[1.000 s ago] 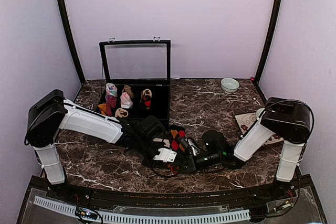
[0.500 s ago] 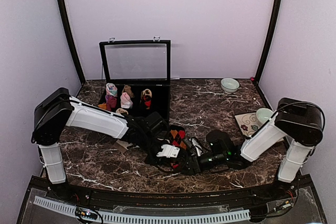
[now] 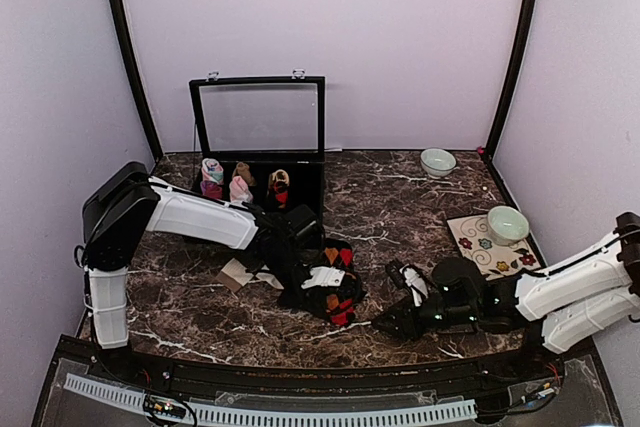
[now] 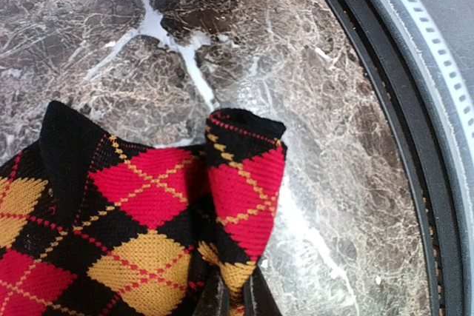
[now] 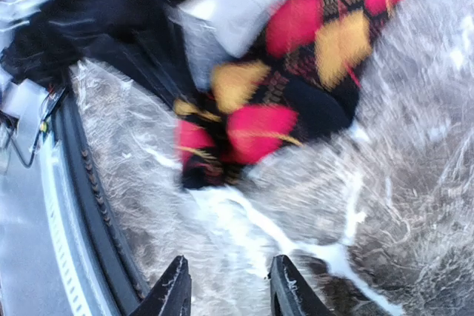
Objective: Roll the socks
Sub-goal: Roll the sock at the center of the board.
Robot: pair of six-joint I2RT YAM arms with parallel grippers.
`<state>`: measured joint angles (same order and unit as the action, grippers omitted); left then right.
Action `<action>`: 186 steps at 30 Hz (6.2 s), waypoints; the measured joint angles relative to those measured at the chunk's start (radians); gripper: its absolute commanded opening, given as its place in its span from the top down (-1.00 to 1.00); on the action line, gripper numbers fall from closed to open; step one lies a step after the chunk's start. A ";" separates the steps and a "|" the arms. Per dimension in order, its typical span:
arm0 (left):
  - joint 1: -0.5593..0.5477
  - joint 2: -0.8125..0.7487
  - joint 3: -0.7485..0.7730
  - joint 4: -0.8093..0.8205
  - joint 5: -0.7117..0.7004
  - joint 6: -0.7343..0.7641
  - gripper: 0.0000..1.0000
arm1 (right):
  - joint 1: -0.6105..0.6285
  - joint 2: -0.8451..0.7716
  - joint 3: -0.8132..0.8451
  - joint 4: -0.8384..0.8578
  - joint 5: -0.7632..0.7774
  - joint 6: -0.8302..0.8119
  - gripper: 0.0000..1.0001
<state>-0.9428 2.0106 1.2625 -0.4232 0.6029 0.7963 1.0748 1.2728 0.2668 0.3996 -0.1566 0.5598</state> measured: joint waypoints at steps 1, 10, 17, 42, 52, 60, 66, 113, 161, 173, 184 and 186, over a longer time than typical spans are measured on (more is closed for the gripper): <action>0.002 0.010 0.014 -0.017 0.010 0.000 1.00 | 0.017 -0.032 -0.005 0.000 0.018 -0.018 0.36; 0.061 0.110 0.126 -0.198 0.163 0.015 0.99 | 0.158 -0.021 0.094 -0.130 0.145 -0.163 0.35; 0.076 0.182 0.203 -0.349 0.245 0.041 0.99 | 0.272 0.167 0.323 -0.172 0.234 -0.275 0.32; 0.074 0.188 0.203 -0.423 0.243 0.046 0.99 | 0.311 0.467 0.438 -0.085 0.465 -0.423 0.46; 0.068 0.188 0.229 -0.451 0.211 0.046 0.75 | 0.311 0.472 0.401 -0.031 0.437 -0.397 0.64; 0.068 0.129 0.135 -0.392 0.248 0.036 0.11 | 0.310 0.473 0.355 0.054 0.407 -0.365 0.74; 0.073 0.059 0.048 -0.303 0.224 0.011 0.06 | 0.297 0.487 0.325 0.138 0.386 -0.340 0.74; -0.092 -0.262 -0.235 0.137 -0.130 0.030 0.41 | -0.058 0.565 0.304 0.209 -0.377 0.069 0.77; -0.095 -0.146 -0.221 0.235 -0.215 0.104 1.00 | -0.093 0.429 0.222 0.138 -0.306 0.037 0.41; -0.036 -0.078 -0.114 0.082 -0.093 0.096 1.00 | -0.009 0.116 0.065 -0.046 -0.051 -0.069 0.41; 0.055 0.067 0.070 -0.208 0.120 0.087 1.00 | 0.194 0.036 0.098 -0.123 0.169 -0.228 0.39; 0.062 0.099 0.111 -0.266 0.146 0.090 1.00 | 0.227 0.065 0.122 -0.136 0.189 -0.241 0.40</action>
<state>-0.8806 2.1094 1.3735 -0.6895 0.7490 0.8864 1.3022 1.3376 0.3889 0.2634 0.0326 0.3183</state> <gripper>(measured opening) 0.049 0.305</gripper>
